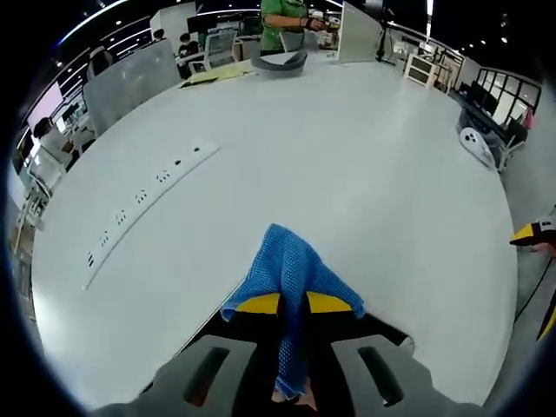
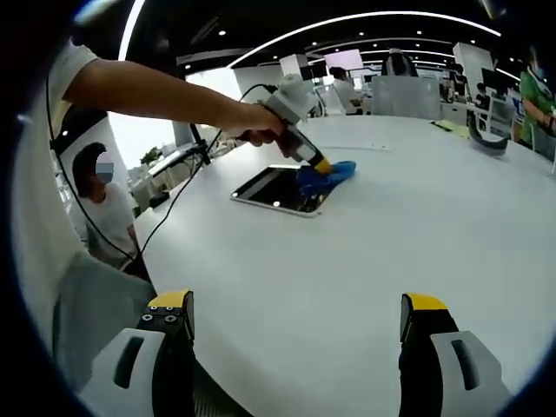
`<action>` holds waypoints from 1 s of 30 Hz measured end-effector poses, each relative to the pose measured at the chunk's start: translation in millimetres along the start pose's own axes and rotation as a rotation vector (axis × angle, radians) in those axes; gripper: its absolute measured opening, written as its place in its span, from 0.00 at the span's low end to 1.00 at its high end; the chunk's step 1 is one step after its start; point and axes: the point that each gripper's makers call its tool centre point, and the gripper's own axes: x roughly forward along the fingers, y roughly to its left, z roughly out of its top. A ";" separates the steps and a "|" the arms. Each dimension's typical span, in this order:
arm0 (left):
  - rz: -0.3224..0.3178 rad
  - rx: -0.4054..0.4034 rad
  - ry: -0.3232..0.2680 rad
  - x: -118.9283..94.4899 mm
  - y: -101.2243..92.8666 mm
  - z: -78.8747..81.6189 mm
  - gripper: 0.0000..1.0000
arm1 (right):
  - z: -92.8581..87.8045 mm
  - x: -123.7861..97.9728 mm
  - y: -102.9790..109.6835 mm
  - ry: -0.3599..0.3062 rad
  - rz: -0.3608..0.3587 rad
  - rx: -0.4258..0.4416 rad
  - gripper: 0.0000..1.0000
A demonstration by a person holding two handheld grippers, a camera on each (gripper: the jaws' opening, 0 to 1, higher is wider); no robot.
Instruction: Wipe the mirror surface with the cleaning cloth until all visible marks leave the cleaned area.
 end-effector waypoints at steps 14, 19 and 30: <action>-0.001 -0.004 0.003 -2.3 -5.9 -4.1 0.07 | 1.5 -0.8 1.1 -0.006 -0.003 -0.008 0.99; -0.001 -0.011 -0.002 -3.7 -9.2 -6.6 0.07 | 2.0 -0.8 2.7 -0.006 0.000 -0.010 0.99; -0.005 -0.009 -0.002 -5.1 -13.5 -9.5 0.07 | 3.4 -1.2 4.4 -0.011 -0.001 -0.014 0.99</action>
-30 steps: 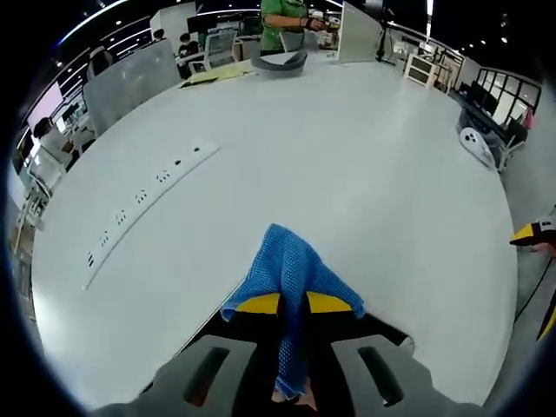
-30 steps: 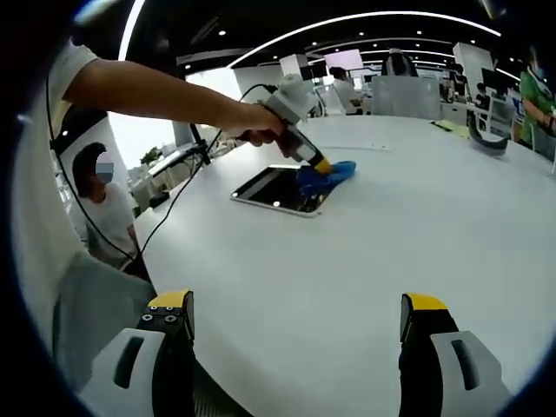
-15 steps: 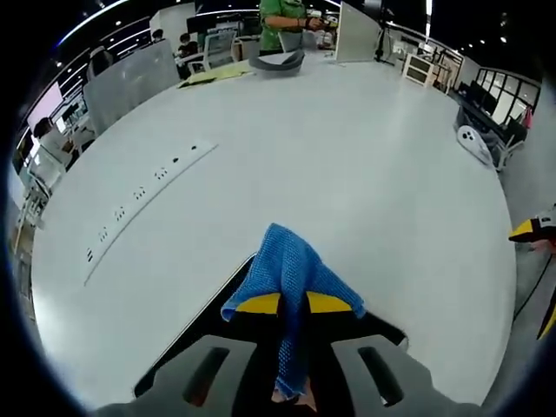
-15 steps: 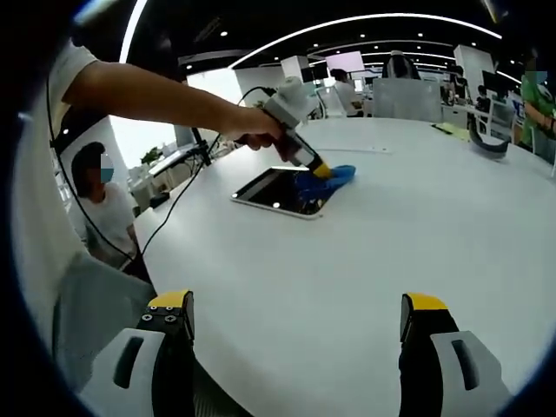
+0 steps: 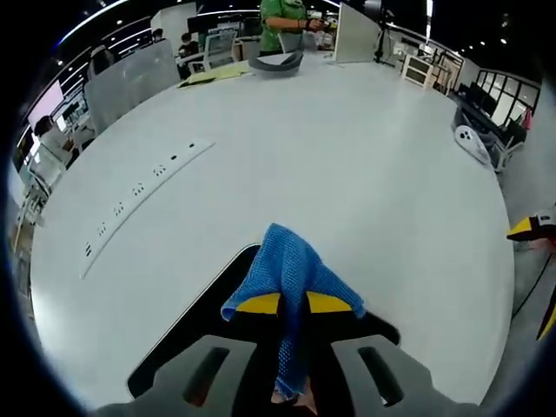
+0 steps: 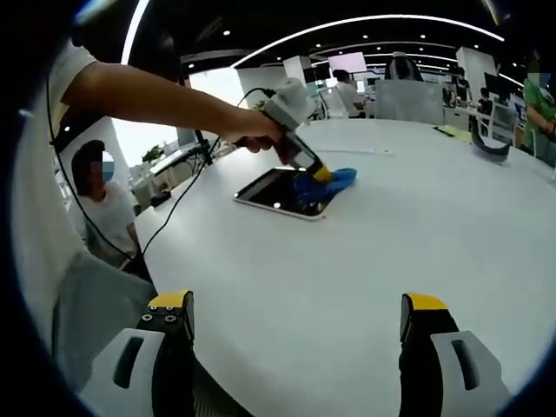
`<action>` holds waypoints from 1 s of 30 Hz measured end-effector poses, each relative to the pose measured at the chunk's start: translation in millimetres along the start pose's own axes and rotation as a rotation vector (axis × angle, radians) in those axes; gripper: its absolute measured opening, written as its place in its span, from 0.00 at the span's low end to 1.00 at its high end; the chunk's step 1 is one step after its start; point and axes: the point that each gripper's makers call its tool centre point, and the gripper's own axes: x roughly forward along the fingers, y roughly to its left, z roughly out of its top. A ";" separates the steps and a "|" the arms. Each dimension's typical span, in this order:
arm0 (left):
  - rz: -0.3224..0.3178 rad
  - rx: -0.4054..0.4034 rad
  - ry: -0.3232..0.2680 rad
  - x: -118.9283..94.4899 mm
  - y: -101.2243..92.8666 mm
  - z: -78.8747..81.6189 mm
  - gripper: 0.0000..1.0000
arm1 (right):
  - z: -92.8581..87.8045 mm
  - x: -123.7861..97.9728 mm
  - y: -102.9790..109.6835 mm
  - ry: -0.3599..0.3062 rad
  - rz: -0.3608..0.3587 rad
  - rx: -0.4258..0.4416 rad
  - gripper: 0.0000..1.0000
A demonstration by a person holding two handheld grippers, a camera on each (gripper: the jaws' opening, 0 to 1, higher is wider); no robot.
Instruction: Wipe the mirror surface with the cleaning cloth until all visible marks leave the cleaned area.
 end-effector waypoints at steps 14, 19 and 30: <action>-0.001 -0.001 -0.008 -2.7 -5.1 -4.4 0.07 | -1.7 0.6 5.5 0.005 0.002 -0.011 0.99; 0.001 -0.009 -0.007 -3.8 -7.7 -6.1 0.07 | -0.6 -0.2 5.7 0.004 0.003 -0.016 0.99; -0.002 -0.011 -0.008 -5.8 -13.5 -9.9 0.07 | -0.6 -1.2 7.9 0.002 0.007 -0.017 0.99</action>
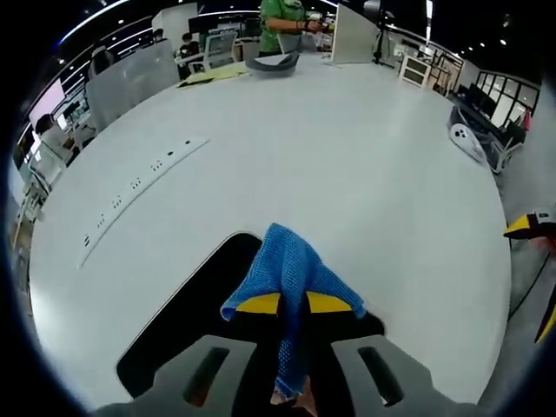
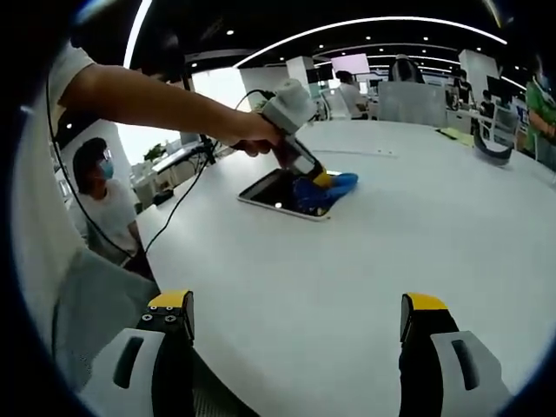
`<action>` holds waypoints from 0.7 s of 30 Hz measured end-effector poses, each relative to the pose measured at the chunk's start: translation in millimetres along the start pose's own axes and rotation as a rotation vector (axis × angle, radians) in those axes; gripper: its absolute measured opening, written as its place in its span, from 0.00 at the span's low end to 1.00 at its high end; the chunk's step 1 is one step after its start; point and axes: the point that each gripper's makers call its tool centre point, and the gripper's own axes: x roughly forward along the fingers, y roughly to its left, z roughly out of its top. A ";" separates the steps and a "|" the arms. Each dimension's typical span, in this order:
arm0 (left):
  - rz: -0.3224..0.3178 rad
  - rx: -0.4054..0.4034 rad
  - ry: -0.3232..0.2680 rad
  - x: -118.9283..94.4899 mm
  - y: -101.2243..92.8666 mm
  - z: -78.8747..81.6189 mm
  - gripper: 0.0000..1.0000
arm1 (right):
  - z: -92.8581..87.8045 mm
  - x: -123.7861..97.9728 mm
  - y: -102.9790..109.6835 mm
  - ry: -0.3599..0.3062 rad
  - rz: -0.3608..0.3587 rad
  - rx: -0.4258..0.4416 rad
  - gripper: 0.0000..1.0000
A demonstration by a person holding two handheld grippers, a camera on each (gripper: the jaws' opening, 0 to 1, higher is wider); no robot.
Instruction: Wipe the mirror surface with the cleaning cloth until all visible marks leave the cleaned area.
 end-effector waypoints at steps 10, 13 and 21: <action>-0.002 0.002 0.000 -2.4 -6.0 -3.8 0.07 | -1.4 -0.6 2.6 0.000 -0.001 -0.001 0.99; -0.001 0.006 0.003 -3.4 -8.3 -5.2 0.07 | -0.9 -0.6 3.3 -0.001 0.000 -0.001 0.99; -0.011 0.007 0.008 -6.4 -14.6 -10.2 0.07 | 3.2 -0.3 4.1 -0.008 0.000 -0.005 0.99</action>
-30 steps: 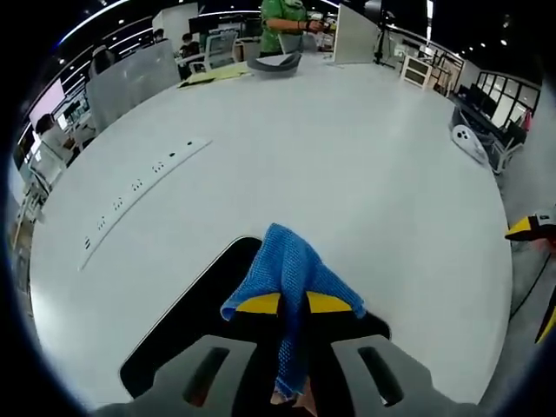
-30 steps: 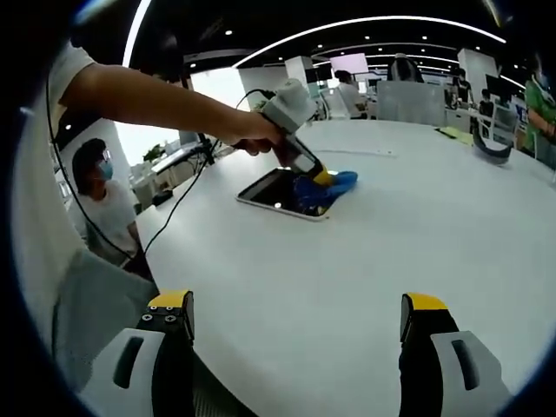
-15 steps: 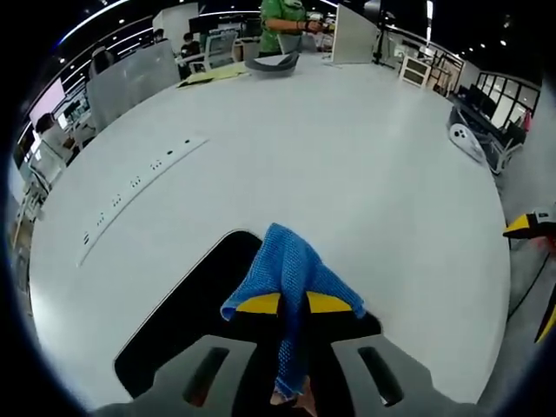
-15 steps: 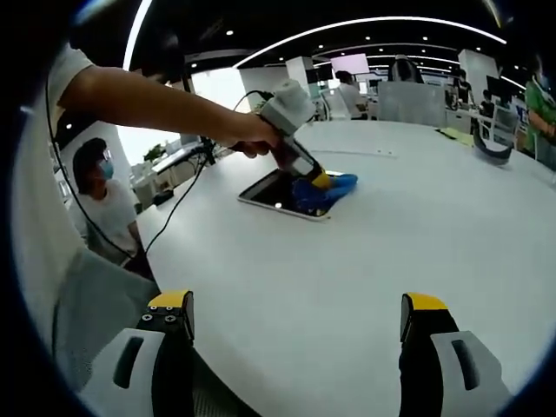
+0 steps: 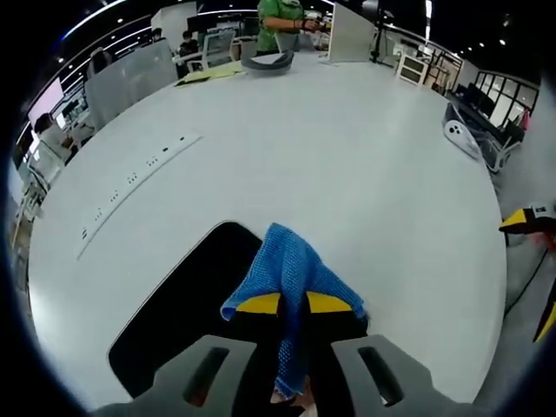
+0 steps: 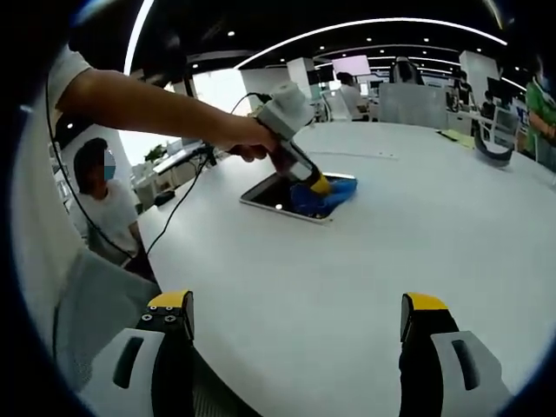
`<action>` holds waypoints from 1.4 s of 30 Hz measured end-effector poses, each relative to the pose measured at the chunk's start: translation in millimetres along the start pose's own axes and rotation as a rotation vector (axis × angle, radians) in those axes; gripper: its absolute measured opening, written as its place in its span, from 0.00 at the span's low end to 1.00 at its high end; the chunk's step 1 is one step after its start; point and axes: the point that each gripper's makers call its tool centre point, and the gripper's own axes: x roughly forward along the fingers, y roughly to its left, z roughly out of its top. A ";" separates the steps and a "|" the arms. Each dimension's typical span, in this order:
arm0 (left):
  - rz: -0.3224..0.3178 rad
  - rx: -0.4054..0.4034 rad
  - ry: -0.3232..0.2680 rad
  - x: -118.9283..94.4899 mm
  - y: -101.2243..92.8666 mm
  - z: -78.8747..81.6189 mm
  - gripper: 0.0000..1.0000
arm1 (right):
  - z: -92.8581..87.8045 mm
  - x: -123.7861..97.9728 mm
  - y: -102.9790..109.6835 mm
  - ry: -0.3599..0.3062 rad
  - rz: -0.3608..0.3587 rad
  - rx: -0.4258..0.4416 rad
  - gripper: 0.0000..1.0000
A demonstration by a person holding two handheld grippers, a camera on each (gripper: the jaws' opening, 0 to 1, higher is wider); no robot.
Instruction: Wipe the mirror surface with the cleaning cloth until all visible marks leave the cleaned area.
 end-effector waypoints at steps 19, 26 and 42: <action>-0.001 -0.014 0.013 -3.6 -8.2 -6.8 0.07 | 3.3 -1.7 2.7 -0.009 0.004 -0.009 0.99; -0.003 -0.032 0.015 -4.2 -11.0 -8.7 0.07 | 0.4 -1.9 4.5 -0.005 0.009 -0.009 0.99; -0.003 -0.038 0.021 -8.0 -20.9 -15.3 0.07 | 0.9 -2.9 6.5 -0.005 0.014 -0.011 0.99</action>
